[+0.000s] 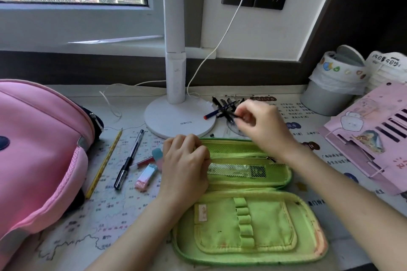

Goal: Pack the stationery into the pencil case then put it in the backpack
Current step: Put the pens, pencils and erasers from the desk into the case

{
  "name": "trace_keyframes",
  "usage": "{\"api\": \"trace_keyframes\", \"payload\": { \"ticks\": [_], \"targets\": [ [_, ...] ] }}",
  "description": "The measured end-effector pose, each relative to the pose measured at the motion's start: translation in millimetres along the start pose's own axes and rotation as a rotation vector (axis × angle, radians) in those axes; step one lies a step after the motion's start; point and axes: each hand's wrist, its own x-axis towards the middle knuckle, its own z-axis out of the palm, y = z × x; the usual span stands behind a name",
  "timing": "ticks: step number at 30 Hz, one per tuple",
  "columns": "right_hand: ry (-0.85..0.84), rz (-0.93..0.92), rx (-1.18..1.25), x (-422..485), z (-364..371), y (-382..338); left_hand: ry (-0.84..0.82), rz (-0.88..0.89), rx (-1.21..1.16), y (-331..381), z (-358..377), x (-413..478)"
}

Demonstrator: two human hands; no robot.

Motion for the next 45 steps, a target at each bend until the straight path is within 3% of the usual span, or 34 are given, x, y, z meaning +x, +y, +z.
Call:
{"api": "trace_keyframes", "payload": {
  "ticks": [5,7,12,18,25,27,29,31,33,40,45],
  "targets": [
    [-0.058,-0.241,-0.077,-22.7,18.4,-7.4,0.013,-0.011,0.01,0.7,-2.2,-0.1],
    [-0.054,-0.257,-0.079,-19.6,16.7,-10.1,0.012,-0.016,0.017,0.8,-3.0,-0.1],
    [-0.605,-0.101,-0.232,-16.8,12.1,-4.5,0.011,-0.009,0.022,0.5,-2.1,-0.1],
    [-0.729,0.119,0.14,-11.3,15.2,-10.1,0.006,0.008,-0.014,-0.2,0.0,-0.1],
    [-0.905,0.2,0.137,-0.9,-12.0,-5.5,-0.07,-0.022,-0.087,-1.3,2.2,0.0],
    [-0.879,0.231,0.17,4.3,-19.7,-0.2,-0.069,-0.029,-0.102,-2.1,3.3,0.2],
    [-0.659,0.283,0.243,13.9,-15.8,10.4,-0.071,-0.04,-0.128,-3.3,4.6,0.5],
    [-0.369,0.273,-0.001,31.1,2.3,33.3,-0.075,-0.061,-0.159,-4.4,5.7,0.6],
    [-0.26,0.254,-0.315,46.4,24.2,55.3,-0.079,-0.069,-0.182,-5.6,6.4,0.5],
    [-0.433,0.307,-0.446,74.0,61.9,74.8,-0.076,-0.07,-0.204,-6.9,8.9,1.4],
    [-0.601,0.318,-0.334,65.3,49.2,61.4,-0.072,-0.057,-0.195,-7.5,9.8,2.0]
  ]
}}
